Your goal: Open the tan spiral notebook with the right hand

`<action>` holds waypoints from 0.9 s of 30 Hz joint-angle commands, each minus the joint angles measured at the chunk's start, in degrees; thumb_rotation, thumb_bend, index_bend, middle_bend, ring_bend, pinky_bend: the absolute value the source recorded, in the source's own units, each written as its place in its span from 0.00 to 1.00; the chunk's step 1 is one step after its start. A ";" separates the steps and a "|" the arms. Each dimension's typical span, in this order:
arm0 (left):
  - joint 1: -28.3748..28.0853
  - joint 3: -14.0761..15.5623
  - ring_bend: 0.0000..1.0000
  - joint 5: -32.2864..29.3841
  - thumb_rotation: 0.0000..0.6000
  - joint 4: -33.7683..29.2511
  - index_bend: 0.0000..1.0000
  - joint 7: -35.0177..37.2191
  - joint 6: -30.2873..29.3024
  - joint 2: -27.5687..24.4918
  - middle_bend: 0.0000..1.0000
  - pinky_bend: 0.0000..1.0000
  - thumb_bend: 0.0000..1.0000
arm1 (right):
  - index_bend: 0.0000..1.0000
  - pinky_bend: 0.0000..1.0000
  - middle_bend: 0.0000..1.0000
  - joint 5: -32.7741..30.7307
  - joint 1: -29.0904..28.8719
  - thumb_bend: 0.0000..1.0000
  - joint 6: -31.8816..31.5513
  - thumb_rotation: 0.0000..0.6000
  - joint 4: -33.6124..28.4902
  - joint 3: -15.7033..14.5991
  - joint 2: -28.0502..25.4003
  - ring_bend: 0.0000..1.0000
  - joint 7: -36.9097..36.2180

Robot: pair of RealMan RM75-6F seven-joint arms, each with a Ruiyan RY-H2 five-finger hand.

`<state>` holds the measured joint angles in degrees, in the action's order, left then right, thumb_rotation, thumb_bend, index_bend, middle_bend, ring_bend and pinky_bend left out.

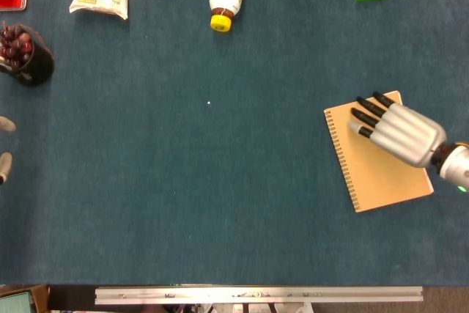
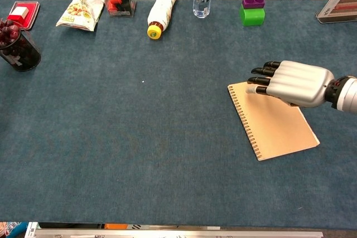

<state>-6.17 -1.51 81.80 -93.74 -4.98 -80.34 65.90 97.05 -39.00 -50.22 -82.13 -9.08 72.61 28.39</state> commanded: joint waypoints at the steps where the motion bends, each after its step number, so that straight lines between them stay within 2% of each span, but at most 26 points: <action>1: -0.01 0.03 0.16 0.01 1.00 0.06 0.37 -0.15 0.02 0.09 0.11 0.26 0.32 | 0.17 0.16 0.16 -0.69 0.50 1.00 -0.21 1.00 -1.37 0.29 -1.13 0.07 0.75; 7: -0.01 0.05 0.16 -0.10 1.00 0.13 0.37 -0.44 0.08 0.24 0.11 0.26 0.32 | 0.17 0.16 0.16 -0.31 0.72 1.00 -1.18 1.00 -0.74 1.24 0.63 0.07 -0.80; 27: -0.02 0.10 0.16 0.04 1.00 0.04 0.37 0.04 0.14 0.01 0.11 0.26 0.32 | 0.17 0.16 0.16 1.52 0.44 1.00 -1.55 1.00 7.74 1.96 9.05 0.07 -5.64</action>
<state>-6.20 -1.41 81.84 -93.70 -4.94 -80.19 65.91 98.64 -38.53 -51.87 -74.74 -7.18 81.39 22.87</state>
